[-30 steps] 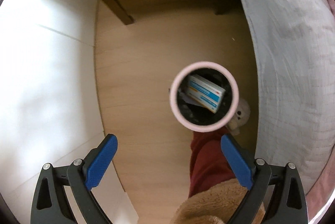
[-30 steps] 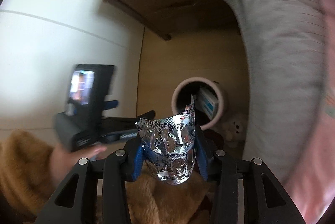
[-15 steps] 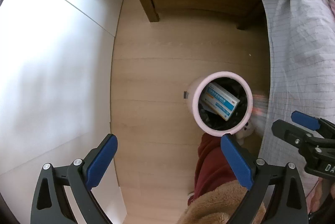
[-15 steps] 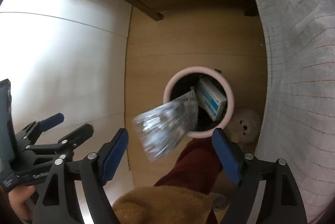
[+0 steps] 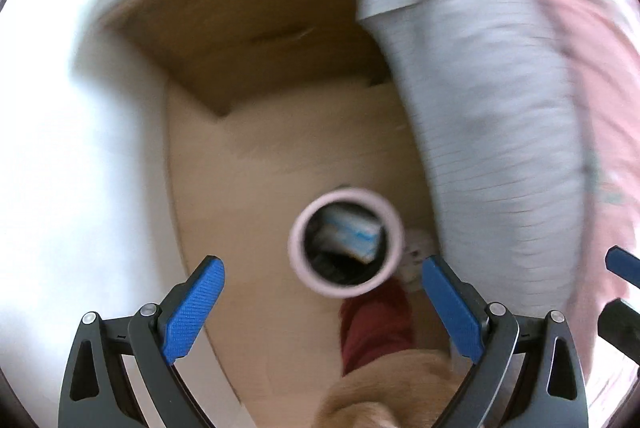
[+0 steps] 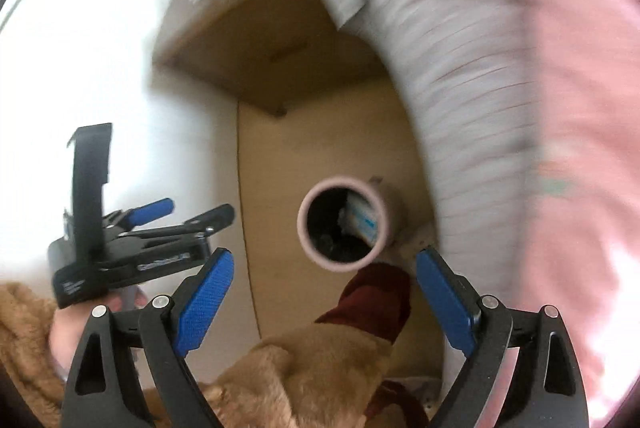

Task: Collect trash
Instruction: 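Move both open tools back over the bed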

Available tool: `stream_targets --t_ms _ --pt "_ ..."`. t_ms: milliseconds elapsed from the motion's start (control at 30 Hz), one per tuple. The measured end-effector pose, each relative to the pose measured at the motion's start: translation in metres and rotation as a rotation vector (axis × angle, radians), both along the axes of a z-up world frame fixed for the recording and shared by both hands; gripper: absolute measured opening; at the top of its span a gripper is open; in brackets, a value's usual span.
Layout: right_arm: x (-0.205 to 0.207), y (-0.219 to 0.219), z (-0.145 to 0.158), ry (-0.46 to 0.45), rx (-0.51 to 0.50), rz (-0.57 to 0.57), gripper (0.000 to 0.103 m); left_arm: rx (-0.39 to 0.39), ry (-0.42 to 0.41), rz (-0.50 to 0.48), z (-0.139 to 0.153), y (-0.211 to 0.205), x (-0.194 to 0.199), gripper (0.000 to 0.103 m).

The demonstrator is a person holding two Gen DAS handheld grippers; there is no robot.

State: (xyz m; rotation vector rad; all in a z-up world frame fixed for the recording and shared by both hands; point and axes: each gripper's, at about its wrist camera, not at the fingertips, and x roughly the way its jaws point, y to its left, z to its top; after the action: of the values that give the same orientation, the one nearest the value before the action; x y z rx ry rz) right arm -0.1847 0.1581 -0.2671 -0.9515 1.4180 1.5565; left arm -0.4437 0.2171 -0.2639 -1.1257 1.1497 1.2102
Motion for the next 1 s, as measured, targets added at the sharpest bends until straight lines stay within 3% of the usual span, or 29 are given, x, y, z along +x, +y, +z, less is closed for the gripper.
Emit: stream_targets --t_ms 167,333,467,600,833,1000 --pt "0.086 -0.032 0.063 -0.047 0.078 -0.22 0.091 0.088 -0.096 -0.287 0.055 0.022 0.113 0.099" --pt "0.201 -0.091 0.107 -0.104 0.129 -0.582 0.091 0.149 -0.142 -0.647 0.1 0.016 0.248 0.099" --pt "0.281 -0.152 0.127 -0.135 0.15 -0.832 0.091 0.157 -0.176 -0.86 0.116 -0.005 0.333 0.099" --pt "0.325 -0.211 0.144 -0.221 0.179 -1.011 0.091 0.142 -0.203 -1.063 0.123 -0.046 0.417 0.099" --pt "0.385 -0.317 0.136 -0.252 0.158 -1.359 0.092 0.099 -0.22 -1.26 0.111 -0.109 0.514 0.099" --pt "0.434 -0.363 0.111 -0.25 0.114 -1.501 0.092 0.091 -0.198 -1.328 0.098 -0.141 0.555 0.099"
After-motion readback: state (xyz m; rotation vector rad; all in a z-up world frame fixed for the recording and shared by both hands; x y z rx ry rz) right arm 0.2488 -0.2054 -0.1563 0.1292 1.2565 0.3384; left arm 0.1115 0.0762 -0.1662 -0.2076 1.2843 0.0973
